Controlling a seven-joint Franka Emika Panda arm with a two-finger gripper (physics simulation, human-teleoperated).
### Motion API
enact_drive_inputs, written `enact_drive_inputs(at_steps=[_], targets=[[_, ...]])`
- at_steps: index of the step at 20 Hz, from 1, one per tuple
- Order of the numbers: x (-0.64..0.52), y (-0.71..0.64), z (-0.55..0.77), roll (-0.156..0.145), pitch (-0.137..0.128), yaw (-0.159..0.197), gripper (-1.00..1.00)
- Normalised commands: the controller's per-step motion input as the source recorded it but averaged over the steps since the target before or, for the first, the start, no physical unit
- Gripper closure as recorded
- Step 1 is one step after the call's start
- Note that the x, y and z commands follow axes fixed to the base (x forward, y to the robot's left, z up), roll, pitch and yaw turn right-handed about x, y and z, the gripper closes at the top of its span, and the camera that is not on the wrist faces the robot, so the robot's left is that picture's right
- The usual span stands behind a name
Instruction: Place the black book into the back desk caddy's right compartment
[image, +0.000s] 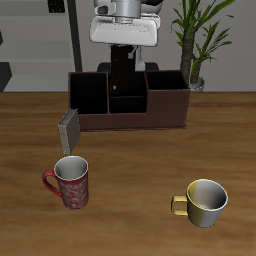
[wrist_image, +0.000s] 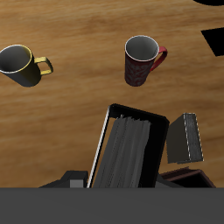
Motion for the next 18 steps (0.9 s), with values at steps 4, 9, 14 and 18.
enact_drive_inputs(at_steps=[4, 9, 14, 18], targets=[[-0.29, -0.01, 0.2, -0.074, -0.003, -0.036, 1.0], [-0.24, 0.06, 0.17, -0.015, -0.027, -0.008, 1.0], [-0.32, 0.18, 0.17, -0.017, 0.003, -0.015, 1.0], [-0.2, 0.13, 0.05, -0.006, 0.013, -0.007, 1.0]])
